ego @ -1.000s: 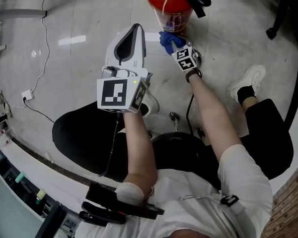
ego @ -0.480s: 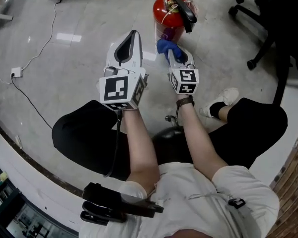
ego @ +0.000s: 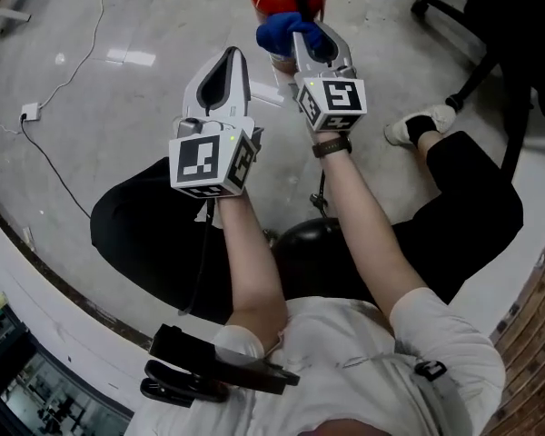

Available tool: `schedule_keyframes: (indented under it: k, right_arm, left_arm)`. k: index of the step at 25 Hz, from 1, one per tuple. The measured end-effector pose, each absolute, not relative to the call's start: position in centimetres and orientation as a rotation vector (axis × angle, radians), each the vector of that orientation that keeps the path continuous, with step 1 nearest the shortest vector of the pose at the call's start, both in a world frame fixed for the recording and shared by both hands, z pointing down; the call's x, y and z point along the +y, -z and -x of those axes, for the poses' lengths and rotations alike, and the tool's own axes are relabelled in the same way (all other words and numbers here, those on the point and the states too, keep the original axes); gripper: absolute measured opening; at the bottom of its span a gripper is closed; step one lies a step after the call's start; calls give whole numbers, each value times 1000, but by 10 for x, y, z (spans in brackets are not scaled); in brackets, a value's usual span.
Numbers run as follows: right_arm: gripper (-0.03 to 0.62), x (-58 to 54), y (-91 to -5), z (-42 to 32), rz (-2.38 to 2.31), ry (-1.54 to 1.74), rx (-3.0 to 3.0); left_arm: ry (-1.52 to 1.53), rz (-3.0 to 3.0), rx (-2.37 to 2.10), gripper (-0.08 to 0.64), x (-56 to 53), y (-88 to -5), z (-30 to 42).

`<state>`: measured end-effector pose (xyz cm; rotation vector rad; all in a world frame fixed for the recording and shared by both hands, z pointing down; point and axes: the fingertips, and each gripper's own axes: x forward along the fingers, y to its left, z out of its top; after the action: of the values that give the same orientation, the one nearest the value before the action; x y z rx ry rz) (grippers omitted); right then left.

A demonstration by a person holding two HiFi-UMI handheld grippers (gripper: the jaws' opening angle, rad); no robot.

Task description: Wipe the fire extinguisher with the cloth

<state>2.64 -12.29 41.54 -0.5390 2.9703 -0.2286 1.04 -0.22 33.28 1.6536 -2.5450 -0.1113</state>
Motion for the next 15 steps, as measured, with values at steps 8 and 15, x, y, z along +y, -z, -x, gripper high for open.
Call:
schedule_keyframes:
  k: [8, 15]
  right_arm:
    - [64, -103, -543, -15, 324, 32, 3241]
    - [62, -69, -728, 10, -110, -167, 3682]
  left_arm:
    - [59, -1637, -2525, 0, -40, -350, 0]
    - [-30, -1556, -2487, 0, -50, -404, 24]
